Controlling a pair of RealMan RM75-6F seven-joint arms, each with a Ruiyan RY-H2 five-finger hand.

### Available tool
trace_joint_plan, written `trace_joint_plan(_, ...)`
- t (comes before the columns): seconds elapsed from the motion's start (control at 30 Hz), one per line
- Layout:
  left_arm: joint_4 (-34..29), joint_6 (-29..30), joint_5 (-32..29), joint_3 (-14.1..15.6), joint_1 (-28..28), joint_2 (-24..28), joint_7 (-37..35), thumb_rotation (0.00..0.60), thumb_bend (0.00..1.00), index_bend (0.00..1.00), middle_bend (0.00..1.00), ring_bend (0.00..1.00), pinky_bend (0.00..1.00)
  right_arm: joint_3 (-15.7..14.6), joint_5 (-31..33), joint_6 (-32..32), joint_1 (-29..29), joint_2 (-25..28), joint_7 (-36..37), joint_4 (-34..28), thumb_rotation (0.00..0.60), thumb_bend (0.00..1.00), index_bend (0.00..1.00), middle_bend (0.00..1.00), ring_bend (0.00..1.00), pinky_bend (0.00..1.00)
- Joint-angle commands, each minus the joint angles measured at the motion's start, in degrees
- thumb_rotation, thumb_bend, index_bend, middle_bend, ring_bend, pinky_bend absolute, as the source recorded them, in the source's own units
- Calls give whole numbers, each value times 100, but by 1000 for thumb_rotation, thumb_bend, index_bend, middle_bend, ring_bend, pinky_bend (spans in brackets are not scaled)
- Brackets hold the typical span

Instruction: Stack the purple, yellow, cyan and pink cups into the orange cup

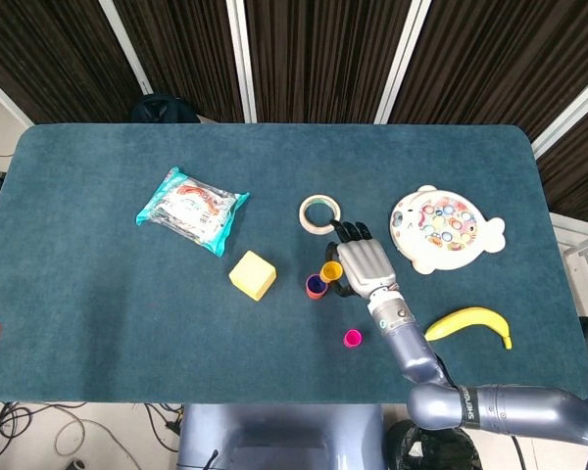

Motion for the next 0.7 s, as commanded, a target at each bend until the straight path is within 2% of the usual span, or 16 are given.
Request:
trace_joint_plan(0.03,-2,9,3,-2,1,-1,8,600,273,27,32,0,0,-27,-40,-1,12,-69,28,28,600,408,464,0,50,45)
trace_joint_plan(0.7,12,-2,-15,-13,-2,-1,-18,600,273,27,32,0,0,-96,57,93,149,-492,-45,379,600,409,464,0,50,48)
